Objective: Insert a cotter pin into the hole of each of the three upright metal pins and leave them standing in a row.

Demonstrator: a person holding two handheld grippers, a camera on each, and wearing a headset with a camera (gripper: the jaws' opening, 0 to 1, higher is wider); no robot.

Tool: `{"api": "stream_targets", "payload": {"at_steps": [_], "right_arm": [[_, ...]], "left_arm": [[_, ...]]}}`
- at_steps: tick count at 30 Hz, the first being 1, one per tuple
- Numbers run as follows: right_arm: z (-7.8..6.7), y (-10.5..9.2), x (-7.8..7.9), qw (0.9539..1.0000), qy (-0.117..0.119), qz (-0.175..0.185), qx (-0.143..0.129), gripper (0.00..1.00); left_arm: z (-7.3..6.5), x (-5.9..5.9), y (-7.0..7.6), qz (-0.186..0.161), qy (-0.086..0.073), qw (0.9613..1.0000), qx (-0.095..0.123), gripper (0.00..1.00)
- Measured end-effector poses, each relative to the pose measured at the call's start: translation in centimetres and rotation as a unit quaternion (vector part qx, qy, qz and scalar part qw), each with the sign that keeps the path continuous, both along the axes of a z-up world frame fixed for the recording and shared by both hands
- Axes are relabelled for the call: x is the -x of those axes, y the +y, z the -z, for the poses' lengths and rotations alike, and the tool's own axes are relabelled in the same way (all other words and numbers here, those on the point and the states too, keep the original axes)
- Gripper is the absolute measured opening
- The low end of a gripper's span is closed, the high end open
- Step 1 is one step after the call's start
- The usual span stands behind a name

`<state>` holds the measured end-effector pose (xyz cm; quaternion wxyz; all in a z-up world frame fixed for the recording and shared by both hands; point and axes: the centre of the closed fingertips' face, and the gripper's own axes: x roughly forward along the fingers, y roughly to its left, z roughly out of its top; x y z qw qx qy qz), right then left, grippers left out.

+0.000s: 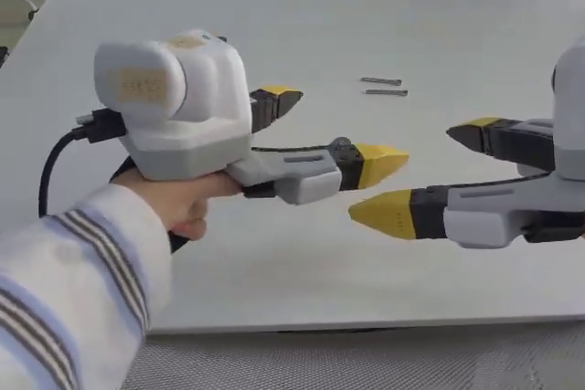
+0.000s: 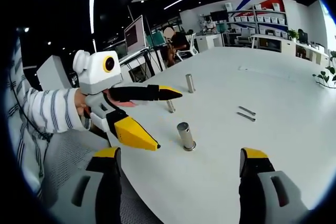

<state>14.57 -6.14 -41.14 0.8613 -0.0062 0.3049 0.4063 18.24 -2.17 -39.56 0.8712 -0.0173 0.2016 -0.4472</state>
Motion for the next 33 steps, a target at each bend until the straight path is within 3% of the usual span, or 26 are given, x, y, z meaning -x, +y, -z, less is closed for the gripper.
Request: {"api": "stream_targets", "payload": {"at_steps": [2,9,14,16,17,18,25,28,33], "right_arm": [[0.0,-0.1,0.0,1.0000,0.001,0.002,0.001,0.92],[0.0,-0.8,-0.1,1.0000,0.002,0.007,0.006,0.92],[0.2,-1.2,-0.2,0.9999,0.004,0.012,0.011,0.92],[0.2,-1.3,-0.3,0.9998,0.004,0.014,0.012,0.92],[0.2,-1.4,-0.3,0.9998,0.004,0.015,0.012,0.92],[0.2,-1.5,-0.3,0.9998,0.004,0.016,0.013,0.92],[0.0,-2.1,-0.7,0.9996,0.001,0.018,0.021,0.91],[0.0,-2.5,-1.0,0.9994,-0.003,0.014,0.033,0.90],[-0.7,-3.1,-2.0,0.9992,-0.010,0.011,0.038,0.85]], "left_arm": [[0.3,0.3,0.7,0.000,-0.003,0.9998,-0.019,0.83],[-0.5,2.0,3.1,0.002,0.008,1.0000,0.000,0.91],[-0.7,2.4,4.7,-0.006,0.009,0.9999,-0.001,0.97],[-0.4,2.5,5.4,-0.001,0.004,0.9998,-0.020,0.99],[-0.5,2.5,5.6,0.005,-0.012,0.9995,-0.029,0.99],[-0.5,2.6,5.8,0.007,-0.014,0.9993,-0.033,0.99],[0.1,3.2,6.7,0.006,0.004,0.9991,-0.042,0.99],[0.6,4.0,6.8,0.011,0.019,0.9989,-0.041,0.99],[1.3,4.8,7.0,0.015,0.025,0.9982,-0.053,0.99]]}}
